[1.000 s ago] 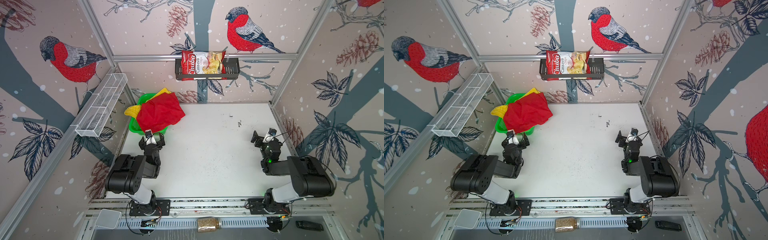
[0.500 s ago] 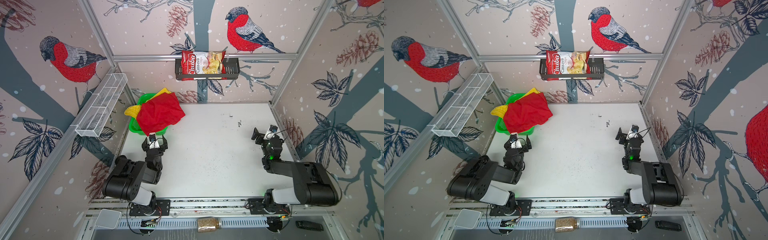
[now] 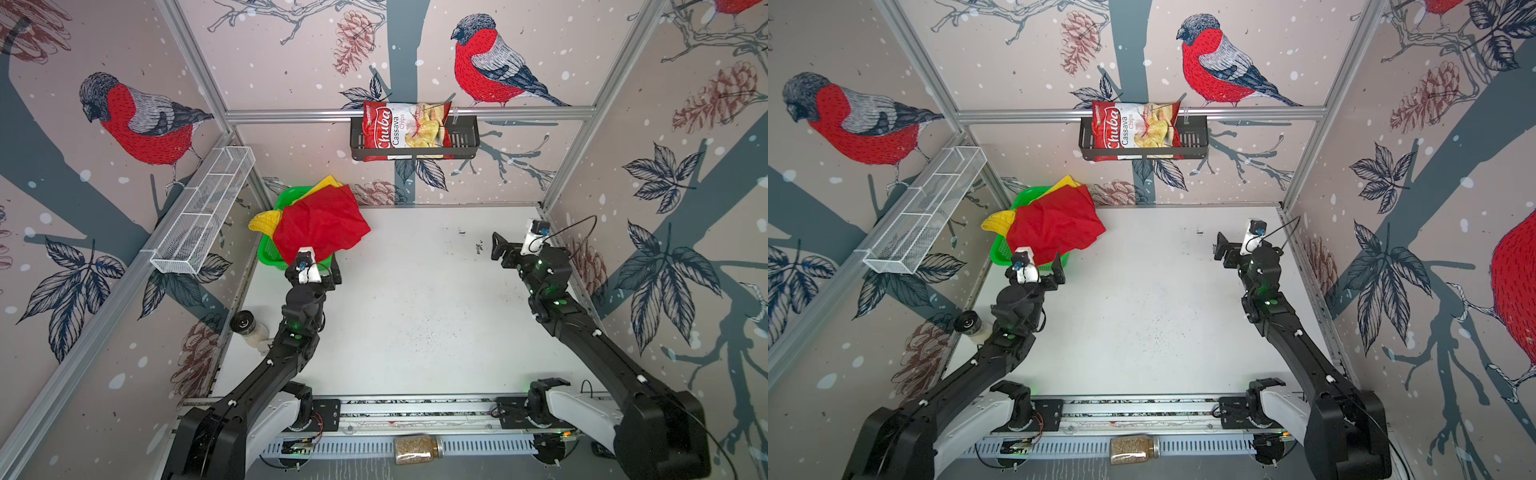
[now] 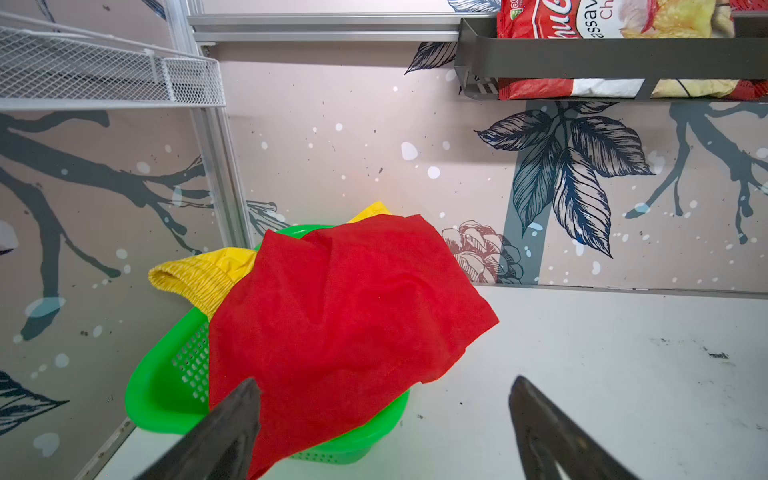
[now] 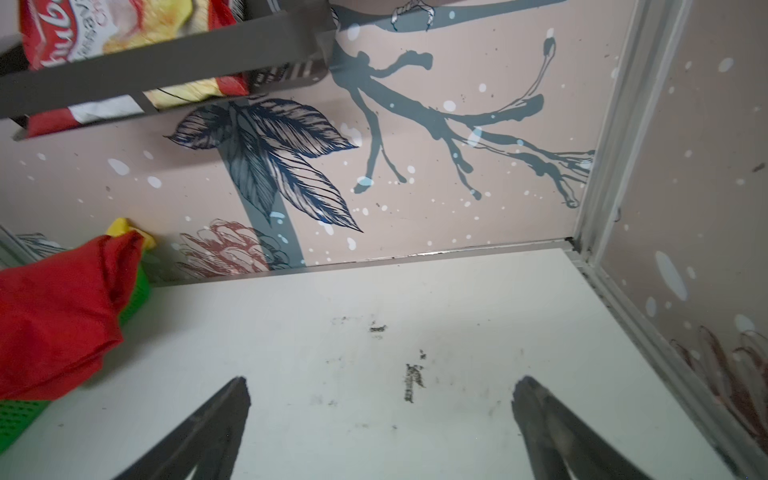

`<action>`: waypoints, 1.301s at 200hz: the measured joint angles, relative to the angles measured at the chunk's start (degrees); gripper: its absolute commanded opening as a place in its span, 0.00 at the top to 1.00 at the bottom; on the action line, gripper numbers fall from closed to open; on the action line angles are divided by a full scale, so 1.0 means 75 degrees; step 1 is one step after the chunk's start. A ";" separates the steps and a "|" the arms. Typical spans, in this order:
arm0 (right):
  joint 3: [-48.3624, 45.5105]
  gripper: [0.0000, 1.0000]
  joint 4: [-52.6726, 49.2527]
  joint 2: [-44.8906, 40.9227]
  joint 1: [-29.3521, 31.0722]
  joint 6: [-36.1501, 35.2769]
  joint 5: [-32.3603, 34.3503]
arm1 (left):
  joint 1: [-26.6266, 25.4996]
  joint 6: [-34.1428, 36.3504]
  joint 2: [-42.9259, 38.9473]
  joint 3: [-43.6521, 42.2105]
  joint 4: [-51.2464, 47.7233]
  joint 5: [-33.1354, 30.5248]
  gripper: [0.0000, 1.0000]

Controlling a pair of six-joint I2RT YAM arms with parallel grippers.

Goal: Fold and stack the shorts
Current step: 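Reach the left gripper to the red shorts while the right arm advances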

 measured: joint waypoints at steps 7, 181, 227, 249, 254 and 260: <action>0.0149 0.00 -0.0187 0.0020 0.0321 -0.0009 0.0149 | 0.0003 -0.0052 0.0087 0.0420 -0.0565 0.0061 0.08; 0.1979 0.00 -0.0219 0.3739 0.4258 0.1437 -0.0108 | 0.2707 -0.1964 0.5826 0.8052 -0.9221 0.2090 0.23; 0.1982 0.00 -0.0254 0.3824 0.4301 0.1413 -0.0347 | 0.2690 -0.0321 0.5190 0.7522 -1.0112 0.2014 0.25; 0.2008 0.00 -0.0262 0.3873 0.4342 0.1332 -0.0353 | 0.2661 0.0667 0.4913 0.7152 -1.0284 0.1749 0.25; 0.2028 0.00 -0.0265 0.3893 0.4351 0.1294 -0.0361 | 0.2661 0.0883 0.4817 0.7050 -1.0293 0.1728 0.25; 0.2066 0.00 -0.0283 0.3917 0.4363 0.1221 -0.0388 | 0.2661 0.1154 0.4709 0.6951 -1.0282 0.1716 0.24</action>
